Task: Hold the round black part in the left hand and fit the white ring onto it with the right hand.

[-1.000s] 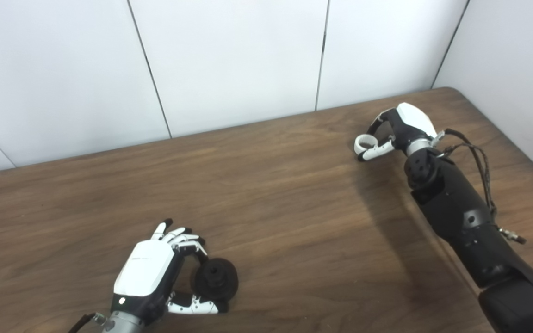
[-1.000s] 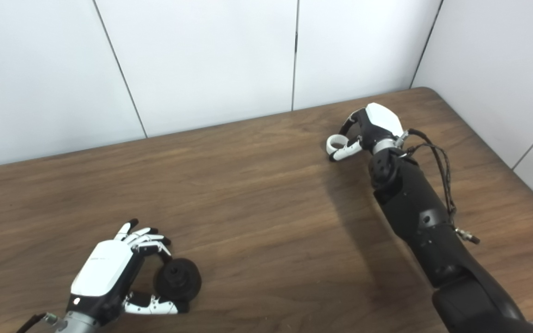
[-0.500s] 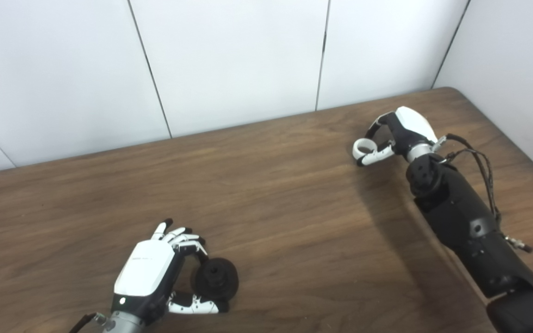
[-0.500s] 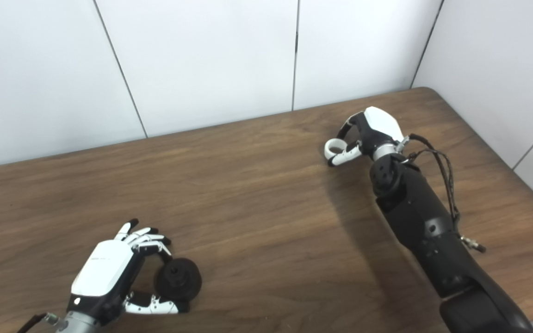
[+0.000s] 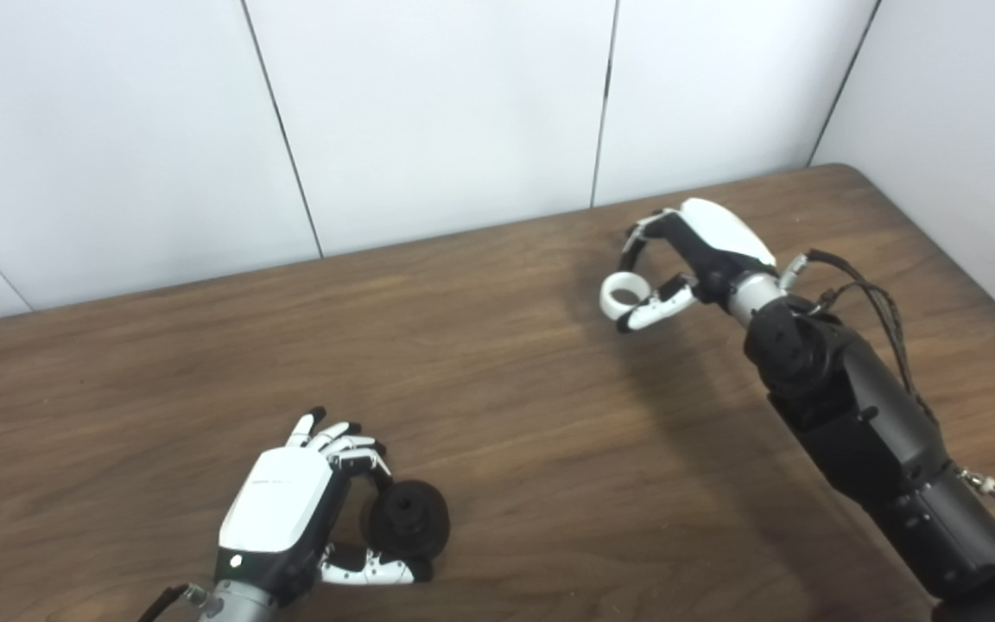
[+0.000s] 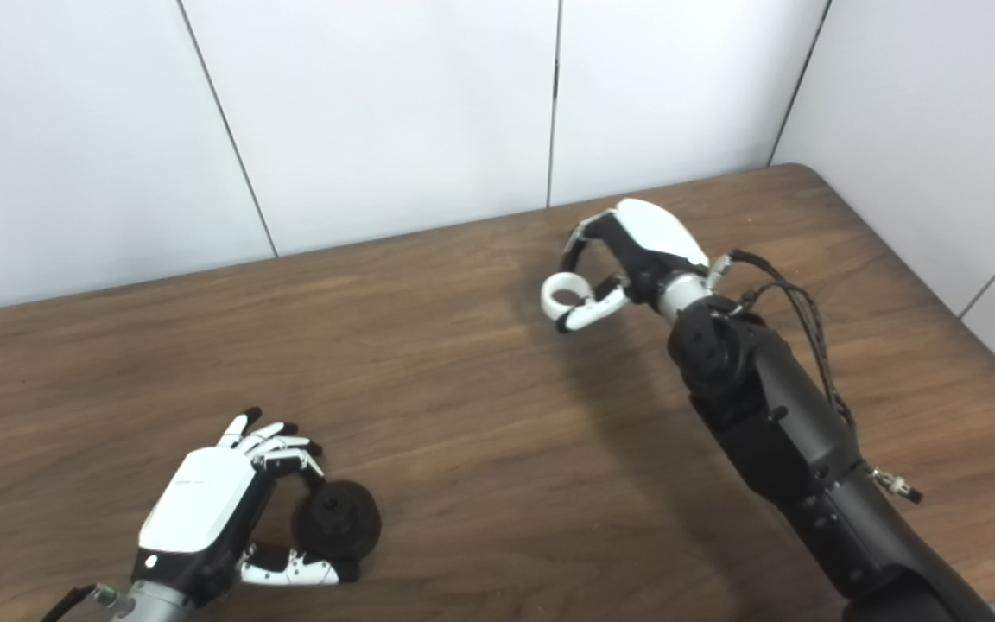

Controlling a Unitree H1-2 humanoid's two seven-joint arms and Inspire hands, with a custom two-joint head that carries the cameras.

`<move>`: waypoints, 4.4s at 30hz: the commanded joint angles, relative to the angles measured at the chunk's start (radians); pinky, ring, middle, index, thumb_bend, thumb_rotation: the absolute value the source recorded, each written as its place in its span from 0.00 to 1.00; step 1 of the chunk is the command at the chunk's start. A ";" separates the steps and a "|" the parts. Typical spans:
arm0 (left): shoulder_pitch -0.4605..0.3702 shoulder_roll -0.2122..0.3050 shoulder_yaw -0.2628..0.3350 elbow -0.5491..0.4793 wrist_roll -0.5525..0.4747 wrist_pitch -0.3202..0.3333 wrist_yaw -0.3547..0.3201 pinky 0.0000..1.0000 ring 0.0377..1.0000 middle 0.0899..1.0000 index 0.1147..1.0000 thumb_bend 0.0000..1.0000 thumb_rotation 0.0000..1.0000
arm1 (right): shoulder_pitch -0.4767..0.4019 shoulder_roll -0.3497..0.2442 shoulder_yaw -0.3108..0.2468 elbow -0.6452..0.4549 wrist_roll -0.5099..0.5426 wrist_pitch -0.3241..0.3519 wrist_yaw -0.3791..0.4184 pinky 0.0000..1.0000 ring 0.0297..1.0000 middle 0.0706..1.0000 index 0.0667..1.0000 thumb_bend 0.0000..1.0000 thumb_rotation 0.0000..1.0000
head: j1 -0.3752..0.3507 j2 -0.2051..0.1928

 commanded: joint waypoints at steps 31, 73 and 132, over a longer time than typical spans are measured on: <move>-0.004 -0.067 -0.055 -0.048 0.089 0.069 -0.042 1.00 0.89 0.75 0.42 0.52 0.06 | 0.057 0.219 0.169 -0.410 -0.150 -0.025 0.362 1.00 0.96 0.84 0.45 0.52 0.14 | 0.175 0.061; -0.009 -0.089 -0.057 -0.049 0.105 0.087 -0.041 1.00 0.89 0.75 0.42 0.52 0.05 | 0.100 0.310 0.210 -0.317 -0.166 -0.104 0.287 1.00 0.97 0.84 0.45 0.52 0.13 | 0.184 0.078; -0.013 -0.090 -0.051 -0.055 0.100 0.082 -0.045 1.00 0.89 0.75 0.42 0.52 0.05 | 0.122 0.290 0.206 -0.288 -0.162 -0.098 0.268 1.00 0.97 0.83 0.45 0.52 0.13 | 0.175 0.076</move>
